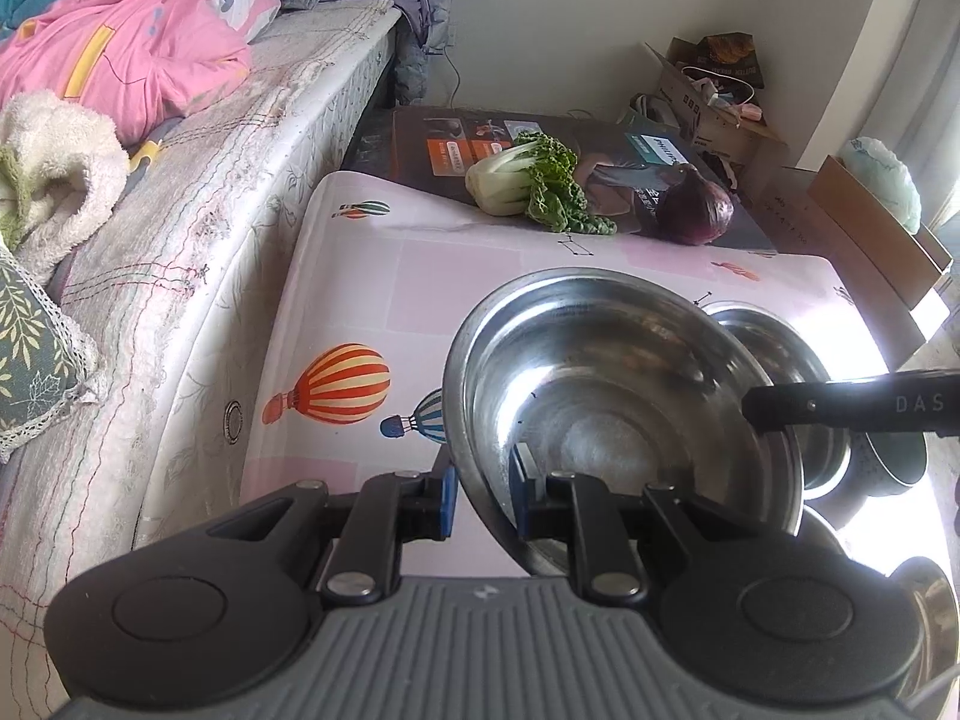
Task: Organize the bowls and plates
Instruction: 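Grip the teal ceramic bowl rim with the right tool and lift it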
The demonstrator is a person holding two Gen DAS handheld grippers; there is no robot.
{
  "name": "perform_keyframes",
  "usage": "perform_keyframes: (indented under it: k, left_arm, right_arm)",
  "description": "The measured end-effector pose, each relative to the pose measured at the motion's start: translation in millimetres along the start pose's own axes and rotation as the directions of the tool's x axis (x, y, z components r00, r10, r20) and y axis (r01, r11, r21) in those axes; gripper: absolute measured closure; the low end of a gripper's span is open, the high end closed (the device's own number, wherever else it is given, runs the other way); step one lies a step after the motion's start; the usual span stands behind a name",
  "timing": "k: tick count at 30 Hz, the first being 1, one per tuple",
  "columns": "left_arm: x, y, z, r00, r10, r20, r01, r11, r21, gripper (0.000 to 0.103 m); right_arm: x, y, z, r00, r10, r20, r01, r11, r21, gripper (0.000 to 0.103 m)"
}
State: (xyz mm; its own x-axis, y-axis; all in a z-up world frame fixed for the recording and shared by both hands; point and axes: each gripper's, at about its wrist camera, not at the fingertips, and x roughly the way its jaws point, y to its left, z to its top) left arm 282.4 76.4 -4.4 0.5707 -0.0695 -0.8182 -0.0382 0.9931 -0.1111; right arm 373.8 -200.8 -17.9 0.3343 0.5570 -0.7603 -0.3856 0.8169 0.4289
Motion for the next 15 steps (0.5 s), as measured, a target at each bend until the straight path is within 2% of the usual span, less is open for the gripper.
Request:
perform_keyframes:
  k: [8,15]
  left_arm:
    - [10.8,-44.5,18.9,0.999,-0.049,-0.002,0.049,0.996,0.073,0.085]
    - [44.2,-87.6,30.1,0.992,-0.112,-0.063,0.118,0.987,0.108,0.085]
  right_arm:
    - [-26.7,-40.9,-3.7,0.998,-0.042,0.038,0.040,0.997,0.064,0.093]
    - [-46.2,-93.3,-11.3,0.992,-0.104,0.066,0.094,0.986,0.141,0.092]
